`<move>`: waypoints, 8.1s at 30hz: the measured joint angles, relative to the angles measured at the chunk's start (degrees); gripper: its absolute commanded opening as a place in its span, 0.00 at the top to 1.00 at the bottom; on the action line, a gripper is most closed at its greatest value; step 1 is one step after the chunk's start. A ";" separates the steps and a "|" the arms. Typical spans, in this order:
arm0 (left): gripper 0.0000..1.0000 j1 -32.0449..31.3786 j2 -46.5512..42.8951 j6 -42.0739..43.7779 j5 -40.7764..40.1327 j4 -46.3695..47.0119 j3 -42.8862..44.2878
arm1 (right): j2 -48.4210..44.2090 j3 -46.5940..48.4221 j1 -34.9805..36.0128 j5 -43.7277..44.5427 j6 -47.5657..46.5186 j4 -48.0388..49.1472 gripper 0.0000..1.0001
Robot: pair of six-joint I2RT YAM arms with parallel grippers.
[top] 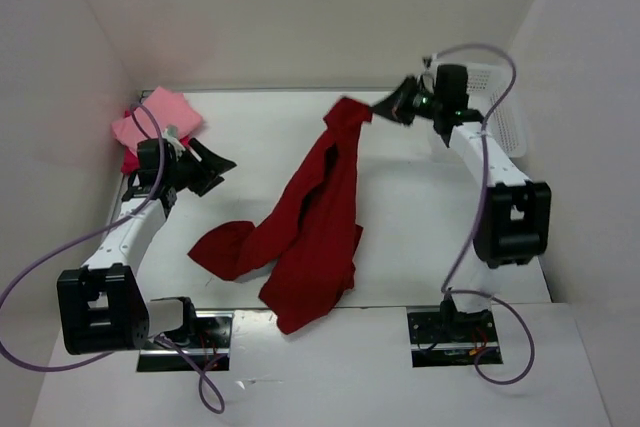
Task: Fold and stack the t-shirts
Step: Move the tshirt to the center of the board, then flatten out the tshirt
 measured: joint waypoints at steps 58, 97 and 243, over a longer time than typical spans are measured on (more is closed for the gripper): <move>0.20 16.55 6.08 -6.73 1.49 -0.17 -3.21 | 30.32 12.11 57.00 52.17 -40.11 -24.33 0.27; 0.21 -12.31 9.55 1.68 -10.69 -4.31 1.27 | 6.75 10.73 17.64 25.05 -21.90 -27.15 0.99; 1.00 -1.95 -5.38 1.18 -9.42 -1.07 13.57 | 13.51 -9.66 20.06 24.63 -12.72 -18.27 0.24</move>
